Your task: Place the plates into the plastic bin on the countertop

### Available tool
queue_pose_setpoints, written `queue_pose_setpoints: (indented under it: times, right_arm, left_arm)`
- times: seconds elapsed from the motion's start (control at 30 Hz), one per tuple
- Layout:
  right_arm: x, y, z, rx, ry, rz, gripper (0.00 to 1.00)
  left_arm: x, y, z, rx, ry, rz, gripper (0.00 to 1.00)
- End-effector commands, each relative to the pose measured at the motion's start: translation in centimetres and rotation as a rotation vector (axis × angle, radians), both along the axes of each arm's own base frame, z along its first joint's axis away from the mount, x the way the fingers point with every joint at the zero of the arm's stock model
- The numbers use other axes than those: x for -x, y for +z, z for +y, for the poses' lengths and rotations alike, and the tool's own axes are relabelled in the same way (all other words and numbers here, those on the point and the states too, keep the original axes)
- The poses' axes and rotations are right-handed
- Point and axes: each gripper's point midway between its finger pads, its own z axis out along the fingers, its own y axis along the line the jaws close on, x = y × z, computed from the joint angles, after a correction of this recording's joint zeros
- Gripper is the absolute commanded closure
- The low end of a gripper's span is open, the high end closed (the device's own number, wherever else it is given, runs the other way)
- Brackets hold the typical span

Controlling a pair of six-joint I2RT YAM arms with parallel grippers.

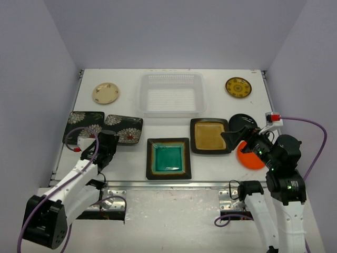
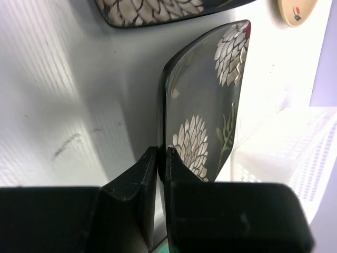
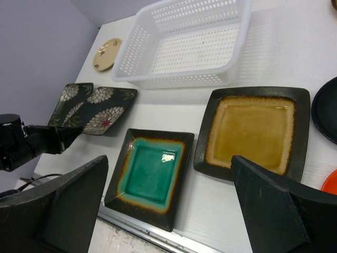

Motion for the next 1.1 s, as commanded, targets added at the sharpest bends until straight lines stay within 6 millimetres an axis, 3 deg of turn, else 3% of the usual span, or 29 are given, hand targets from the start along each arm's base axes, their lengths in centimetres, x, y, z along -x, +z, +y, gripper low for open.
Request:
queue_pose_setpoints:
  times: [0.0, 0.13, 0.2, 0.27, 0.43, 0.6, 0.67, 0.83, 0.97, 1.07]
  right_arm:
    - [-0.3, 2.5, 1.3, -0.024, 0.082, -0.050, 0.01]
    - [-0.4, 2.1, 2.4, -0.040, 0.157, -0.011, 0.01]
    - [-0.5, 2.0, 2.8, -0.041, 0.184, 0.000, 0.01]
    - [-0.8, 1.7, 3.1, -0.035, 0.209, 0.012, 0.01]
    - [-1.3, 1.3, 5.0, -0.043, 0.376, 0.098, 0.01]
    - [-2.5, 2.3, 6.9, -0.136, 0.525, 0.155, 0.01]
    - [-3.0, 2.9, 7.7, -0.184, 0.574, 0.156, 0.01]
    - [-6.5, 4.2, 11.7, -0.243, 0.659, 0.107, 0.01]
    - [-8.5, 4.3, 13.9, -0.166, 0.684, 0.125, 0.02]
    - [-10.7, 2.1, 14.2, -0.116, 0.671, 0.196, 0.03]
  left_arm:
    - [-1.6, 6.5, 0.9, -0.134, -0.062, -0.226, 1.00]
    - [-1.2, 11.1, 1.2, -0.158, -0.078, -0.350, 1.00]
    - [-0.8, 12.2, 1.3, -0.165, -0.078, -0.361, 1.00]
    - [-0.4, 15.8, 1.3, -0.194, -0.105, -0.436, 1.00]
    - [1.3, 22.7, 1.2, -0.253, -0.172, -0.520, 1.00]
    - [2.9, 25.8, -0.7, -0.223, -0.296, -0.601, 1.00]
    - [2.9, 27.3, -2.2, -0.212, -0.375, -0.653, 1.00]
    - [1.0, 30.5, -11.0, -0.090, -0.821, -0.787, 1.00]
    - [-0.6, 29.8, -15.5, 0.033, -1.042, -0.809, 1.00]
    - [-1.6, 29.3, -16.8, 0.066, -1.110, -0.812, 1.00]
